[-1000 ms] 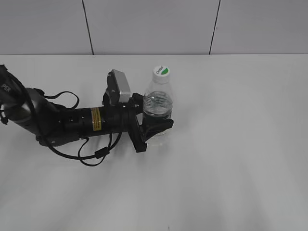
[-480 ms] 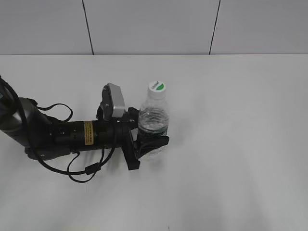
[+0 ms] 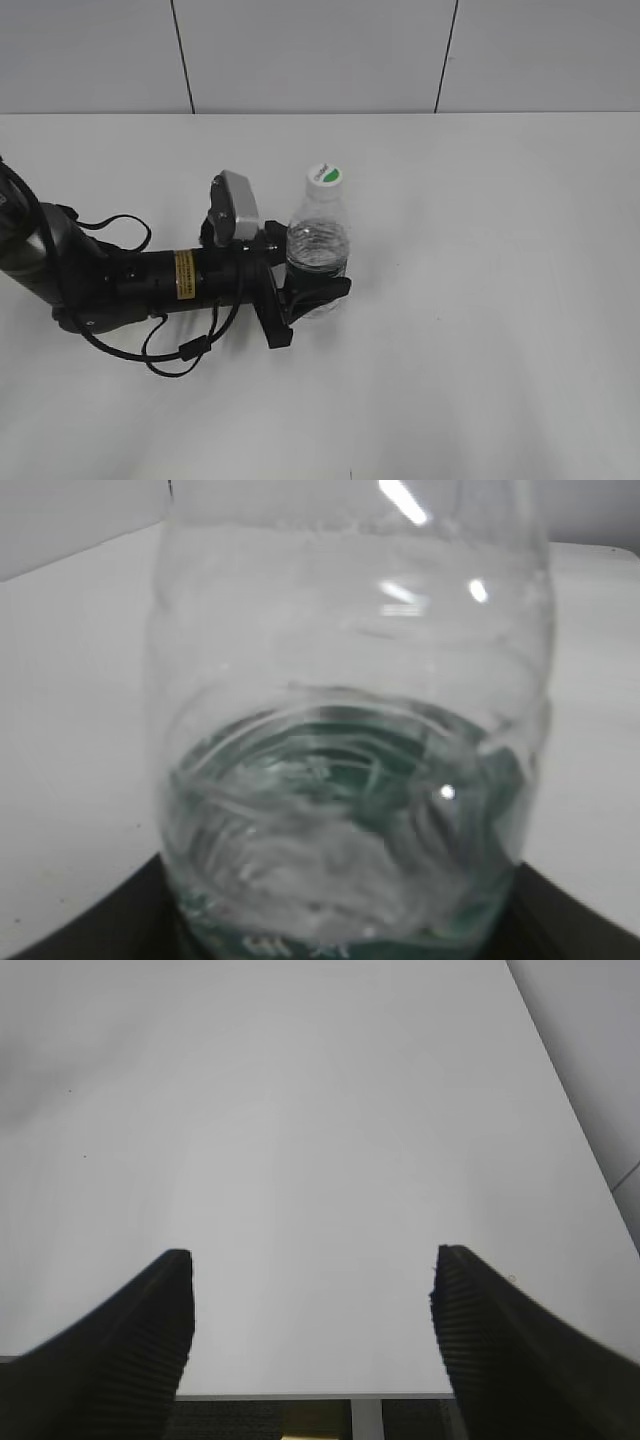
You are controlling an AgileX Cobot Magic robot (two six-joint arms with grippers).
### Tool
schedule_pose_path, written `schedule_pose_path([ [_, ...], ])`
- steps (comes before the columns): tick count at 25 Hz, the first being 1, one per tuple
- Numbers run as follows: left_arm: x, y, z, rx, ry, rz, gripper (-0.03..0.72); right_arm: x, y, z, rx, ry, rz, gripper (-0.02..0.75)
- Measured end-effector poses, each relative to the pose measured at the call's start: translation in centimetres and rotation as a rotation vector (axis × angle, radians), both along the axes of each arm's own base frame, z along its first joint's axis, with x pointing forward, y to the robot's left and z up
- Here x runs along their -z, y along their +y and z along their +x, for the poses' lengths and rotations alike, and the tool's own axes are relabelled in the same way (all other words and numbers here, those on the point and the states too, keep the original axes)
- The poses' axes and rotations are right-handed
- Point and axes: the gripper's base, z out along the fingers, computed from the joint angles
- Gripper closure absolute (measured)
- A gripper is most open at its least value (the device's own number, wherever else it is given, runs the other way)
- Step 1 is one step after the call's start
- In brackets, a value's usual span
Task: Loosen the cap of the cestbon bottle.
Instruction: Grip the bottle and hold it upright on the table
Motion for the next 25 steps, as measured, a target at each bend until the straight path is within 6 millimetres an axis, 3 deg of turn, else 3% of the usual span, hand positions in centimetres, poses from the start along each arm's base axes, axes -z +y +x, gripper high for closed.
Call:
schedule_pose_path([
  [25,-0.01,0.05,0.21,-0.025,0.003,-0.002,0.279,-0.01,0.21,0.00,-0.015,-0.001,0.021,0.174],
])
